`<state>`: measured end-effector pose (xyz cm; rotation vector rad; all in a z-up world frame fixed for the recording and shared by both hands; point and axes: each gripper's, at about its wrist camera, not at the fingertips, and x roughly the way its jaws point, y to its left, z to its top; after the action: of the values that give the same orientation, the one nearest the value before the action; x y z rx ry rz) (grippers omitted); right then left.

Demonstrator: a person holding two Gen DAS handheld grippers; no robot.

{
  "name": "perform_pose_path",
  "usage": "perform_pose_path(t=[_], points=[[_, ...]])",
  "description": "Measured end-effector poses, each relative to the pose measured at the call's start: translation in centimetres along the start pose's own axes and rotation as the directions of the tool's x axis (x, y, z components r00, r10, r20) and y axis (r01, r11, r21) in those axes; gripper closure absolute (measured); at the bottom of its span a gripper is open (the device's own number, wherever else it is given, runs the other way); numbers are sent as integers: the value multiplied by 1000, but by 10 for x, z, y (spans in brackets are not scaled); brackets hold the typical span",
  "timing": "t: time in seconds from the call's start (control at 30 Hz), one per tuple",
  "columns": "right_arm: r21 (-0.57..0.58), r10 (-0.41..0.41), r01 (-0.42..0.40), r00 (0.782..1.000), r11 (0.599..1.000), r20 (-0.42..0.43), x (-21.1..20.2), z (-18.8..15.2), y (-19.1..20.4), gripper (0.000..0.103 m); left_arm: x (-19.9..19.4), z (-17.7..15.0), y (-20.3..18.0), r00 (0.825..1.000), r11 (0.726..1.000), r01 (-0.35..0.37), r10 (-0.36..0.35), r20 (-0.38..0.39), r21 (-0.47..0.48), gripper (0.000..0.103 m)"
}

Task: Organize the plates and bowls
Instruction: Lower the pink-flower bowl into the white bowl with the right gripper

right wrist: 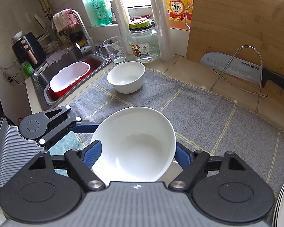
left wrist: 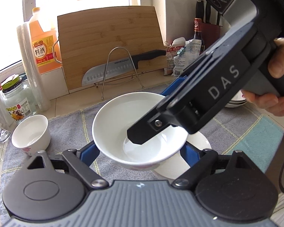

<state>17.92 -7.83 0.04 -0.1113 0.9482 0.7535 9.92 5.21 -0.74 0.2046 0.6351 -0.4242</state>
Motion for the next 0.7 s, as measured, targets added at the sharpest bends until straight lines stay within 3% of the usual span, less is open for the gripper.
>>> perform_pose_path(t=[0.7], points=[[16,-18,18,1000,1000,-11,-25,-38,-14,17,-1,-1,-37,999,999,40,-39,-26,22,12]])
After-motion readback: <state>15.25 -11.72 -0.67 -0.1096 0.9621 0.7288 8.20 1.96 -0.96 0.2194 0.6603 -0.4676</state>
